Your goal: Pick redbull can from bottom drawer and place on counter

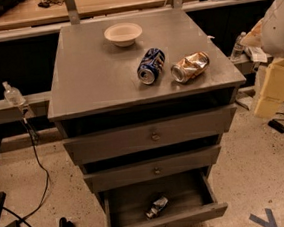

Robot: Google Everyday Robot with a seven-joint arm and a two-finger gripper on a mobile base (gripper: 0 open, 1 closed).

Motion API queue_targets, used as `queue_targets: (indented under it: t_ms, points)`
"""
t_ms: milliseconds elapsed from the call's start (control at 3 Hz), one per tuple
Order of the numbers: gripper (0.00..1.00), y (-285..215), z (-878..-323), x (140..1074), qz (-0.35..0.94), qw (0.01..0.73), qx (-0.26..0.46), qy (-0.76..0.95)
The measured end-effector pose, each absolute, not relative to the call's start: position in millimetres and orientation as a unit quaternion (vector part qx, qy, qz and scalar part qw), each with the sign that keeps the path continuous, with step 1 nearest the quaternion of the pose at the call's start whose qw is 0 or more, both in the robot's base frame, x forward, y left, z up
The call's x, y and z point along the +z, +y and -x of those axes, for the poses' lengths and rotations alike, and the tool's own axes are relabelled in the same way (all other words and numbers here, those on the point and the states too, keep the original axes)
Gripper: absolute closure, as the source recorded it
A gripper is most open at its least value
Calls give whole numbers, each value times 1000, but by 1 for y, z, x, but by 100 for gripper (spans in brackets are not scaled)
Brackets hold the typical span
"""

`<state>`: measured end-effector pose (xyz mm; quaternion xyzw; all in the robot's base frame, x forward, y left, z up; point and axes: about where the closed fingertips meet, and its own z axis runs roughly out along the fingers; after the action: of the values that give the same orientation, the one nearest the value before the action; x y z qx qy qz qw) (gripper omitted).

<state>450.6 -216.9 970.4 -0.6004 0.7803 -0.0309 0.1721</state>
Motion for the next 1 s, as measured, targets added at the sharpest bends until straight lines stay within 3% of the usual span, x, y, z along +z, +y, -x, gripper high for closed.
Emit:
queue_targets:
  t_ms: [667, 1000]
  points:
    - [0, -197, -472, 819, 565, 180, 86, 801]
    - [0, -195, -488, 811, 557, 203, 77, 802]
